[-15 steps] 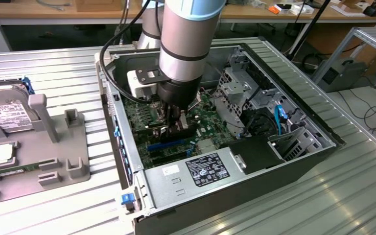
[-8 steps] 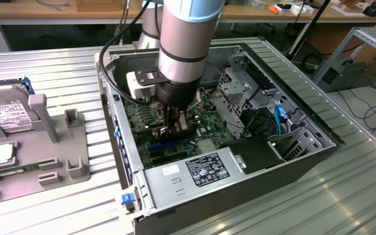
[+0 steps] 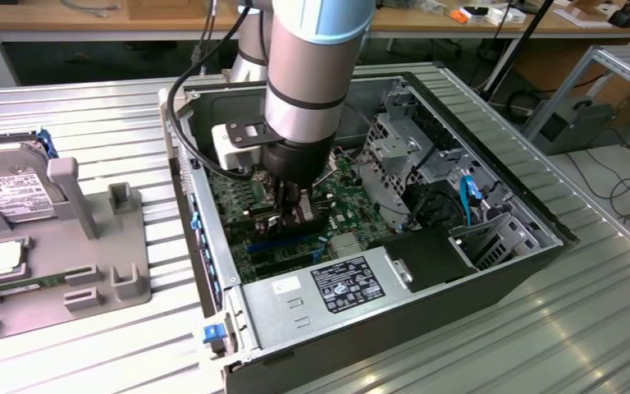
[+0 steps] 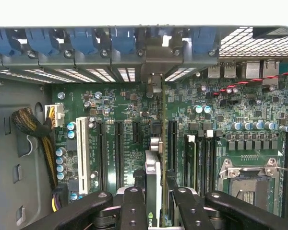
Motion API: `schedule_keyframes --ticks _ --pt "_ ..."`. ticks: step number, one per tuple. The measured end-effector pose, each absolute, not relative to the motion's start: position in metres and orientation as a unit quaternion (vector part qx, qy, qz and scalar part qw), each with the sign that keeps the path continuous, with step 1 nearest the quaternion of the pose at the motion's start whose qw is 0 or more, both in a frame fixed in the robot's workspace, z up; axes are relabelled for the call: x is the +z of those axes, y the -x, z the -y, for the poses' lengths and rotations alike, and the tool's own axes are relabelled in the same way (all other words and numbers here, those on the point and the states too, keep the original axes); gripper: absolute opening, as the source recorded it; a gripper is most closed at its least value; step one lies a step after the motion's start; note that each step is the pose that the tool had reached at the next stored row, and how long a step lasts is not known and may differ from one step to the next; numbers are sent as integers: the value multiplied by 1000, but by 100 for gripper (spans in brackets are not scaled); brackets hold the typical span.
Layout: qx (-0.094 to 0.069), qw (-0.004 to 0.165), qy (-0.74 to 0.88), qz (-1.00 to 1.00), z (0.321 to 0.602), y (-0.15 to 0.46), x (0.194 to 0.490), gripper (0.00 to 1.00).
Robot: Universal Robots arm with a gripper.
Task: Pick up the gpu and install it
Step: 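Insert the gpu into the slot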
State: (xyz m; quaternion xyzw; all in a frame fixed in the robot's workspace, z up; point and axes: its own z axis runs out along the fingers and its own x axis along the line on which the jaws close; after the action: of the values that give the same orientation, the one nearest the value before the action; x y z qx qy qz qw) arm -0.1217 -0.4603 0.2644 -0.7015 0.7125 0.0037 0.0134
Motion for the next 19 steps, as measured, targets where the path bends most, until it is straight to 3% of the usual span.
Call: schedule_keyframes --ticks 19 --pt "1 12 702 -712 460 122 266 27"
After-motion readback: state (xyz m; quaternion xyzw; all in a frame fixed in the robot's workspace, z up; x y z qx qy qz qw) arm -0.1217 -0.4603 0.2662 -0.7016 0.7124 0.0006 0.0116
